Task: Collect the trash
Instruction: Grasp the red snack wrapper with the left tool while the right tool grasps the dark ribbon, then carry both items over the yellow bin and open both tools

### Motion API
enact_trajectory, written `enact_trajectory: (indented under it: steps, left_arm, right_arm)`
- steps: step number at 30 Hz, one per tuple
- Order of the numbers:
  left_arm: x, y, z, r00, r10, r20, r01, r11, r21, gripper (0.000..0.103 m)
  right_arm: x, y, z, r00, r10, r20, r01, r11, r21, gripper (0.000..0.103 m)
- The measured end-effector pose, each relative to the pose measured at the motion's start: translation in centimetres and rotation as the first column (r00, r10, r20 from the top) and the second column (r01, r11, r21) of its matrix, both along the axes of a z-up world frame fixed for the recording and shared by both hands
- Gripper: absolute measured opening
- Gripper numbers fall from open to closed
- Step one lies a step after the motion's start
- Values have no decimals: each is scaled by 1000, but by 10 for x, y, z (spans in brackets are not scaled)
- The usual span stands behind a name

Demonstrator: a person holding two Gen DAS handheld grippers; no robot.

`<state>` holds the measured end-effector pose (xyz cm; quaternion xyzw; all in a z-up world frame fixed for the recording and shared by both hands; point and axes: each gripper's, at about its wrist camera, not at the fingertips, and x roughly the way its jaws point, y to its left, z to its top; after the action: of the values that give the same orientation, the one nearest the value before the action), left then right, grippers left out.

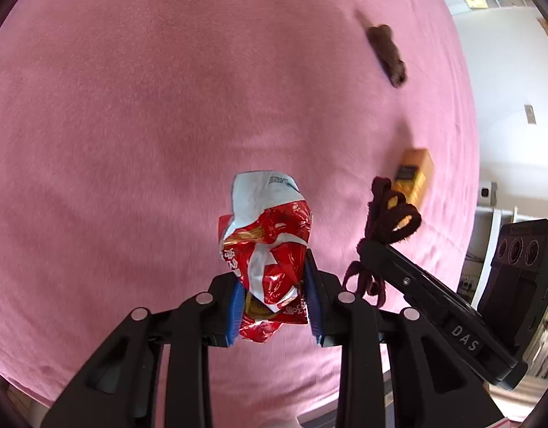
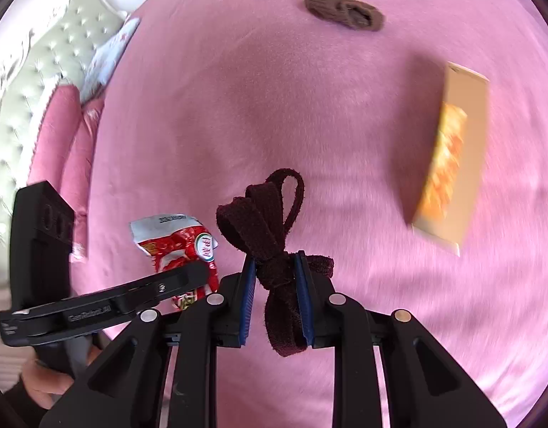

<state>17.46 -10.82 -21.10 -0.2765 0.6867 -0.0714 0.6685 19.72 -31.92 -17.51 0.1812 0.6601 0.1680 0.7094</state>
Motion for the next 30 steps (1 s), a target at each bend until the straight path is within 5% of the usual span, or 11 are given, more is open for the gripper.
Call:
enact_trajectory:
  steps: [7, 14, 26, 30]
  left_arm:
    - [-41, -4, 43, 991, -121, 54, 121, 993, -2, 30]
    - [-87, -12, 86, 949, -294, 114, 295, 956, 11, 30]
    - [-154, -69, 98, 828, -546, 131, 550, 835, 5, 30]
    - [-175, -114, 92, 767, -632, 114, 636, 772, 0, 30]
  right_arm:
    - [-64, -7, 42, 992, -125, 12, 124, 990, 60, 22]
    - [-142, -7, 65, 951, -308, 34, 303, 947, 110, 22]
    - [-253, -44, 79, 841, -539, 47, 532, 839, 109, 22]
    - [-293, -76, 80, 782, -622, 43, 616, 781, 100, 22]
